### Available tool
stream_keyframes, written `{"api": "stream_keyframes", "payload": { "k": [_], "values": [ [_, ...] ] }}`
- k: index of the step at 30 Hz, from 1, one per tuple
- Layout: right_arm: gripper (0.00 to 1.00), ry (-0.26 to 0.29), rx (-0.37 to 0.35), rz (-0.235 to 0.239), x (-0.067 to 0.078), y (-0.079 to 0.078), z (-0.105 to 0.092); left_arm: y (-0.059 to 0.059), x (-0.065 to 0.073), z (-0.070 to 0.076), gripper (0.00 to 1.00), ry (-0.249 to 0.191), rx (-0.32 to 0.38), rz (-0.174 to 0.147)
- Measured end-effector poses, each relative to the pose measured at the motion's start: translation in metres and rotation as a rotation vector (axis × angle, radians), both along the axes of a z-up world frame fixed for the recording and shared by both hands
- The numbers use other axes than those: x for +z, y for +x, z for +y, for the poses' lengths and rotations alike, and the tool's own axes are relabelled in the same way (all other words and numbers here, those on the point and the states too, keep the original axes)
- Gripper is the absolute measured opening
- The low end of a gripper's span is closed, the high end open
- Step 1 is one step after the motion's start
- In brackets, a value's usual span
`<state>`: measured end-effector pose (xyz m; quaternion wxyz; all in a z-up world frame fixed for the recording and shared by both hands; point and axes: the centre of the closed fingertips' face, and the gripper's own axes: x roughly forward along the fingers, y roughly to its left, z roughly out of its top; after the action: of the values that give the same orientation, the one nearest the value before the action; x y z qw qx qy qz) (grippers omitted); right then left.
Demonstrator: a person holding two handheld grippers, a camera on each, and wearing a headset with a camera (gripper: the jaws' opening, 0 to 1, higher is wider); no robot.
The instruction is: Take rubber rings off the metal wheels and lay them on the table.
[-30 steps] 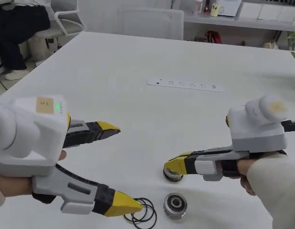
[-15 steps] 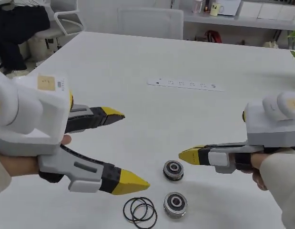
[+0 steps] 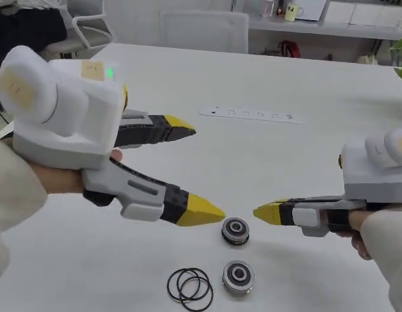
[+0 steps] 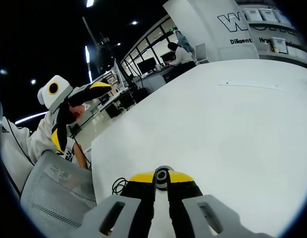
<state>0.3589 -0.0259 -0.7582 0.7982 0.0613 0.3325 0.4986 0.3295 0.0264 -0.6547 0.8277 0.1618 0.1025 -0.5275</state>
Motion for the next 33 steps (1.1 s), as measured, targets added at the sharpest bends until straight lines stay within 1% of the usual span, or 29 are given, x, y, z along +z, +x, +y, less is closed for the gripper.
{"api": "stream_keyframes", "payload": {
  "k": [2, 4, 6, 7, 10, 11, 13, 14, 16, 20, 22, 25, 27, 28, 31, 33],
  "values": [
    [0.06, -0.01, 0.002, -0.005, -0.002, 0.0, -0.002, 0.003, 0.0, -0.004, 0.76, 0.001, -0.012, -0.002],
    [0.06, -0.018, 0.005, -0.008, -0.005, 0.0, -0.003, 0.005, -0.003, -0.01, 0.74, 0.02, -0.03, 0.001],
    [0.06, -0.028, 0.005, -0.013, -0.007, 0.001, -0.004, 0.006, -0.005, -0.015, 0.71, 0.024, -0.049, -0.006],
    [0.07, -0.033, 0.007, -0.016, -0.008, 0.001, -0.004, 0.006, -0.007, -0.017, 0.69, 0.024, -0.054, -0.002],
    [0.07, -0.054, 0.015, -0.015, -0.015, -0.001, -0.004, 0.009, -0.015, -0.024, 0.66, 0.035, -0.065, 0.01],
    [0.08, -0.058, 0.018, -0.015, -0.016, -0.001, -0.004, 0.01, -0.02, -0.027, 0.65, 0.049, -0.071, 0.01],
    [0.08, -0.083, 0.034, -0.022, -0.021, -0.003, -0.004, 0.012, -0.027, -0.031, 0.63, 0.067, -0.079, 0.01],
    [0.08, -0.096, 0.044, -0.026, -0.023, -0.004, -0.004, 0.013, -0.029, -0.033, 0.62, 0.07, -0.081, 0.012],
    [0.09, -0.109, 0.054, -0.032, -0.025, -0.005, -0.004, 0.014, -0.035, -0.037, 0.6, 0.076, -0.088, 0.024],
    [0.1, -0.125, 0.067, -0.043, -0.028, -0.006, -0.004, 0.016, -0.048, -0.041, 0.54, 0.097, -0.099, 0.027],
    [0.1, -0.132, 0.072, -0.044, -0.03, -0.006, -0.004, 0.018, -0.056, -0.042, 0.52, 0.104, -0.097, 0.039],
    [0.1, -0.138, 0.081, -0.044, -0.034, -0.006, -0.004, 0.02, -0.069, -0.042, 0.48, 0.129, -0.089, 0.047],
    [0.11, -0.144, 0.089, -0.048, -0.036, -0.006, -0.003, 0.02, -0.079, -0.043, 0.43, 0.142, -0.09, 0.069],
    [0.11, -0.147, 0.093, -0.05, -0.037, -0.006, -0.003, 0.021, -0.085, -0.043, 0.38, 0.139, -0.069, 0.092],
    [0.12, -0.157, 0.107, -0.057, -0.04, -0.007, -0.001, 0.021, -0.096, -0.046, 0.28, 0.137, -0.075, 0.105],
    [0.12, -0.164, 0.116, -0.058, -0.041, -0.009, 0.0, 0.021, -0.102, -0.046, 0.28, 0.149, -0.071, 0.111]
  ]
}}
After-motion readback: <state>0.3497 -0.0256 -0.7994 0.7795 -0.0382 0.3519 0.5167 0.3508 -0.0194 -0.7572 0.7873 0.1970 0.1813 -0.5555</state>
